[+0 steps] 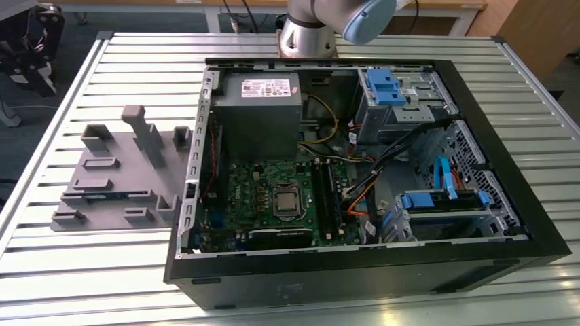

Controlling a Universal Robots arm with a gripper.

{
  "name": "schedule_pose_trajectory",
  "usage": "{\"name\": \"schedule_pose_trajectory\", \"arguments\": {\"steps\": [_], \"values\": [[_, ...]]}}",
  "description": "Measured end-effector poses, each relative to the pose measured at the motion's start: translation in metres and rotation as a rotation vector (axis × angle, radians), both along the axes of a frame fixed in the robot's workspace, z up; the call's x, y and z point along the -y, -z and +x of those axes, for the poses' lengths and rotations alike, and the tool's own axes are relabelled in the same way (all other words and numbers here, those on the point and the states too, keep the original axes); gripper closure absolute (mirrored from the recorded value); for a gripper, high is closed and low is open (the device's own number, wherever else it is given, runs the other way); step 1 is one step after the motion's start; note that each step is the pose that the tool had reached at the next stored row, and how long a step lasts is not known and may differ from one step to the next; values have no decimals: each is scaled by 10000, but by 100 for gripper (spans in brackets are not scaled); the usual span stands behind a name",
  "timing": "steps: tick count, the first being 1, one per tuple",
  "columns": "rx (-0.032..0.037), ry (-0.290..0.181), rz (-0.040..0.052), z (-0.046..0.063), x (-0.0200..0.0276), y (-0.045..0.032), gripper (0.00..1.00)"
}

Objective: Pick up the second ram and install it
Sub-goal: 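Pick up the second ram and move it above second insertion slot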

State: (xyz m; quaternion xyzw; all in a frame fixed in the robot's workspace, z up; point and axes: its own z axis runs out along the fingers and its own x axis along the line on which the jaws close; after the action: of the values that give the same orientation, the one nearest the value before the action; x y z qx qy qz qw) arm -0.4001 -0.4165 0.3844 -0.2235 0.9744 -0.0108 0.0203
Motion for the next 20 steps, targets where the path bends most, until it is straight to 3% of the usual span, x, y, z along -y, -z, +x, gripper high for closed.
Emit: {"name": "schedule_pose_trajectory", "arguments": {"steps": [16, 20], "values": [[0, -167, 0, -6, 0, 0, 89], [0, -597, 0, -8, 0, 1, 89]]}}
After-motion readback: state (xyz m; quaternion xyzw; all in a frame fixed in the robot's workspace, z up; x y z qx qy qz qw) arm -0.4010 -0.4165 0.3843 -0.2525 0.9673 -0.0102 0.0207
